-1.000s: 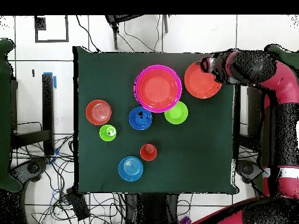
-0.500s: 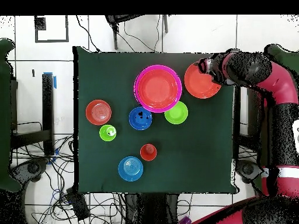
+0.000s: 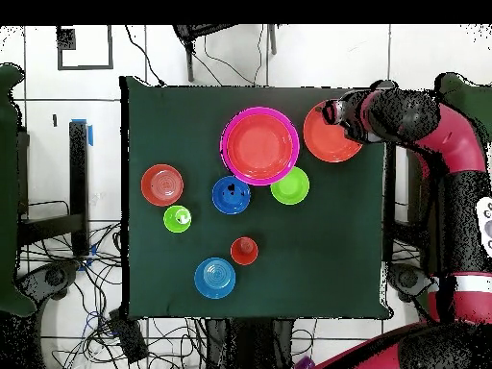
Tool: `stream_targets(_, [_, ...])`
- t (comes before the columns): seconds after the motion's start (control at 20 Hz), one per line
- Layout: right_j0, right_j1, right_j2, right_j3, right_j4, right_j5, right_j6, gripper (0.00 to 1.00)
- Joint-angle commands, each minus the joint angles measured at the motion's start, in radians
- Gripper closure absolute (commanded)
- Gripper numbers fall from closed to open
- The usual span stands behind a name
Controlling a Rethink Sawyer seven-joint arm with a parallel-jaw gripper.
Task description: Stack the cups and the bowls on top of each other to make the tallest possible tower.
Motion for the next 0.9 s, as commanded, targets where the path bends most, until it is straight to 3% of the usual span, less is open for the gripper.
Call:
stream_targets(0.05, [0.020,0.051,-0.066,0.098,-0.120,-0.070,-0.235,0.00])
stream_targets(0.3, [0.011,0.039,-0.080,0.148,-0.124,-0.111,-0.170,0.00])
stream_targets(0.9, [-0.002,0.053,-0.073,0.179,-0.134,-0.155,-0.139,0.00])
